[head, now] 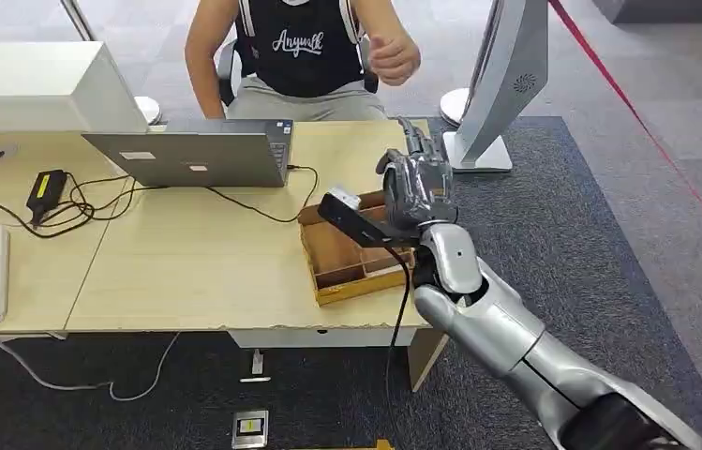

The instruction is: Pass the card to the sensor for recognition and then transmit it.

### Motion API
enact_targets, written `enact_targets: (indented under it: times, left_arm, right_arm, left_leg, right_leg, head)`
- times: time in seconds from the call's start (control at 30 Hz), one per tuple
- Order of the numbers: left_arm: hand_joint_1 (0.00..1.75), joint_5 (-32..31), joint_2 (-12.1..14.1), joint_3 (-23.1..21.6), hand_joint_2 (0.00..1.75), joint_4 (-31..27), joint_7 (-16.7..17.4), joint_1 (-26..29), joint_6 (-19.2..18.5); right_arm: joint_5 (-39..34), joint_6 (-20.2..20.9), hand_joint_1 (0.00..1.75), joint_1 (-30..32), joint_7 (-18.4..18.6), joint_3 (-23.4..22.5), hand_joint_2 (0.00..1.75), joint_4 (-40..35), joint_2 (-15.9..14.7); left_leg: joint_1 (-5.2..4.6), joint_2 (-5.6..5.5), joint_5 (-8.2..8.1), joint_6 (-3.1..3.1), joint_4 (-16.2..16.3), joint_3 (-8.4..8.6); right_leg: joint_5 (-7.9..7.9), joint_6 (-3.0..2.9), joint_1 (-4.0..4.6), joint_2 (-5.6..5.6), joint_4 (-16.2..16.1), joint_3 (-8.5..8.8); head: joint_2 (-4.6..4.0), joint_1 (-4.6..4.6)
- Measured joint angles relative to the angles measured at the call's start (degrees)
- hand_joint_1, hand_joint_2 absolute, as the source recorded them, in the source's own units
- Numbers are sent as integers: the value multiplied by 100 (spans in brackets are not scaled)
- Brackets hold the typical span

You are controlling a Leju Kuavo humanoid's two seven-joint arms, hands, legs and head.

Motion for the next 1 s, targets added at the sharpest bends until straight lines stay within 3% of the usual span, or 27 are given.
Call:
enact_targets:
  times: [0.33, 0.57, 0.77, 0.9, 1.0]
  left_arm:
    - [0, -2, 0, -7, 0, 0, 0, 0, 0]
    - [0, -2, 2, -70, 0, -2, 0, -2, -79]
    - [0, -7, 2, -297, 0, -39, 28, -44, -216]
    - [0, -7, 4, -503, 0, -85, 74, -75, -345]
    - [0, 4, 9, -625, 0, -103, 74, -114, -393]
  right_arm:
    - [2, 24, 175, -78, 0, -59, 175, -52, -7]
    - [-177, 448, 175, -283, -88, -35, 175, 162, 83]
    - [-400, 520, 175, -1056, -356, 101, 175, 1179, 389]
    - [-46, 32, 175, -1598, -203, 232, 175, 1898, 551]
    - [-2, -103, 175, -1921, -121, 302, 175, 2388, 680]
  left_leg:
    - [0, 0, 0, 0, 0, -1]
    - [0, -1, 0, 0, -1, -5]
    - [0, -3, 4, -2, 0, -7]
    - [0, -3, 4, -2, 0, -11]
    - [0, -2, 4, -2, 0, -10]
  right_leg:
    - [0, 0, 0, 0, 0, -1]
    - [0, 0, 0, 0, 1, -1]
    - [2, -2, 0, 0, 4, -6]
    - [2, -2, 0, 0, 4, -10]
    - [1, -2, 0, 0, 4, -9]
  head:
    - [0, 0]
    - [0, 0]
    - [0, 0]
    - [2, 0]
    - [0, -2]
